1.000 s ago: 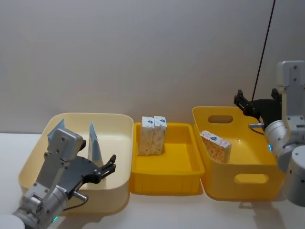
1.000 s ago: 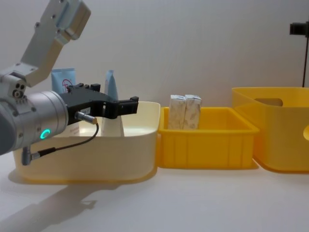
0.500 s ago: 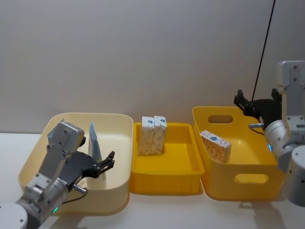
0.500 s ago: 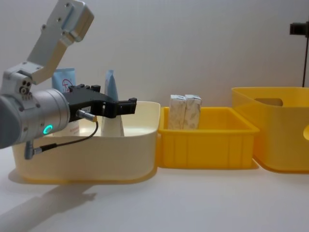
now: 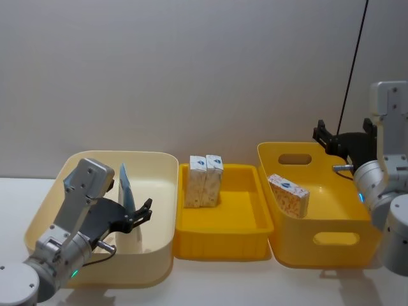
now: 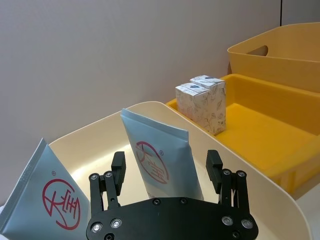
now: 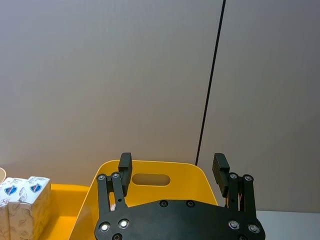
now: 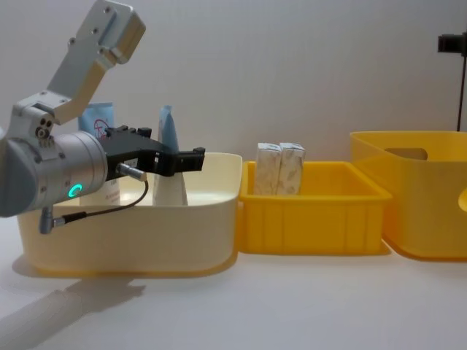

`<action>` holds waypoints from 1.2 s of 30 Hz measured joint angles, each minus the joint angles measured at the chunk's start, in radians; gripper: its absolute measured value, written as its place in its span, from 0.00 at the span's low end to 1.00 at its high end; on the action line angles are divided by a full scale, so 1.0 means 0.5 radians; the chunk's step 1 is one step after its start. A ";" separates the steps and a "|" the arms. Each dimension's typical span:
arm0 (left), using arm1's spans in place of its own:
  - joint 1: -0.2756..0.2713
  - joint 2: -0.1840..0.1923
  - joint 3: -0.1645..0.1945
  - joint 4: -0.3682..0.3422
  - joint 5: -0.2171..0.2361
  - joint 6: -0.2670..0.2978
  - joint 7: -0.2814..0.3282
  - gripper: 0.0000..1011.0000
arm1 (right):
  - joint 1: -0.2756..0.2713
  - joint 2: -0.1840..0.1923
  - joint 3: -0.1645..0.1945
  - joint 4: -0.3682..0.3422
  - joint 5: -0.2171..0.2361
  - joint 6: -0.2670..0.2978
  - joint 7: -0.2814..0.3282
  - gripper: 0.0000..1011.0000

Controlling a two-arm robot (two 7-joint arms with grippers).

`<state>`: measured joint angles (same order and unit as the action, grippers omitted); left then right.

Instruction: Bimanual collaborative sorting of washing and personal care products

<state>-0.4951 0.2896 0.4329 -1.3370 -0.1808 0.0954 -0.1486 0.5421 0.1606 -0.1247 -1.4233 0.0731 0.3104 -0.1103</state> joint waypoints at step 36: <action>-0.031 -0.011 0.000 0.042 0.015 -0.001 -0.011 0.21 | 0.000 0.000 0.000 0.000 0.000 0.000 0.000 0.99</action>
<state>-0.5106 0.2841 0.4328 -1.3158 -0.1731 0.0951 -0.1539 0.5421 0.1606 -0.1247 -1.4233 0.0732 0.3103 -0.1102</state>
